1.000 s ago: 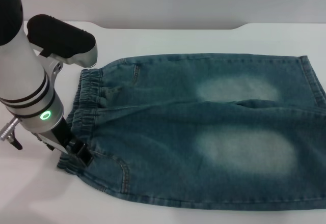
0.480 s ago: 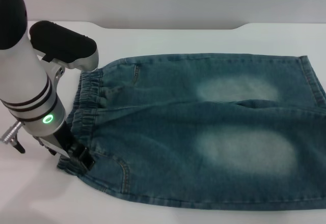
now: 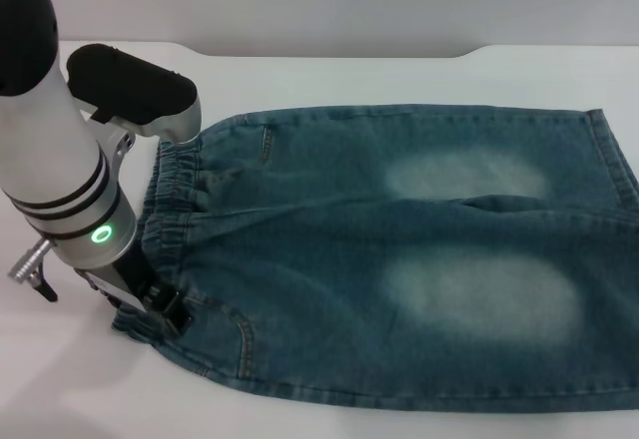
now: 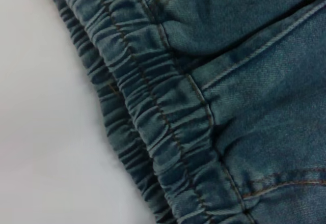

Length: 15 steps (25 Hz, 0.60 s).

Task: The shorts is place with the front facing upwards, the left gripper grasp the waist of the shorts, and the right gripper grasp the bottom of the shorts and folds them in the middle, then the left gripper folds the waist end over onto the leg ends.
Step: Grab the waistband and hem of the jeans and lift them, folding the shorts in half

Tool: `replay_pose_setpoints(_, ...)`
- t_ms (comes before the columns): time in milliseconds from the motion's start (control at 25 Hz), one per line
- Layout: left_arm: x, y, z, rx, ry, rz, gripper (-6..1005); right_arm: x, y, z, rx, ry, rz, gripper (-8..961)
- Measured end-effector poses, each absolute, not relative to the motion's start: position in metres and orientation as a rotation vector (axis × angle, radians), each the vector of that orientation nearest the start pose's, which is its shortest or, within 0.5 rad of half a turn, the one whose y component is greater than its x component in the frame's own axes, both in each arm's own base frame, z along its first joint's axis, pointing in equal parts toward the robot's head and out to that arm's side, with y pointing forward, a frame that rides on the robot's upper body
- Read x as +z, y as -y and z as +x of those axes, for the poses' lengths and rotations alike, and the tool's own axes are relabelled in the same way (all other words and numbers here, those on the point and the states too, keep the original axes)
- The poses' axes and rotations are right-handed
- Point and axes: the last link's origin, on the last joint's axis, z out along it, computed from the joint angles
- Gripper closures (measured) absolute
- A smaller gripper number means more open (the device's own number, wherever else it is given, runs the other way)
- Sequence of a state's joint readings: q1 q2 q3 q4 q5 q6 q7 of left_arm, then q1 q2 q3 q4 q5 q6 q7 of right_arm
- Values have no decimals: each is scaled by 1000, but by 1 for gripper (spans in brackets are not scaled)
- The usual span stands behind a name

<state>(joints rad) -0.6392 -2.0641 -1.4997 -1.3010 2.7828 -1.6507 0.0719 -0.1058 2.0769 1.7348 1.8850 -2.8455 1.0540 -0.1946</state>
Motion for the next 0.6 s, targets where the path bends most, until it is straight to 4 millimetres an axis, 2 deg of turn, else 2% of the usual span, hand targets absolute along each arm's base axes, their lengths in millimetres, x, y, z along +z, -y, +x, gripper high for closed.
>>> replay_pose_setpoints(280, -18, -333, -194, 878, 1212, -2213, 281, 115, -276, 282, -129, -1115, -1685, 265)
replay_pose_setpoints(600, -20, -334, -194, 877, 1194, -2216, 643, 104, -271, 278, -196, -1171, -1748, 265)
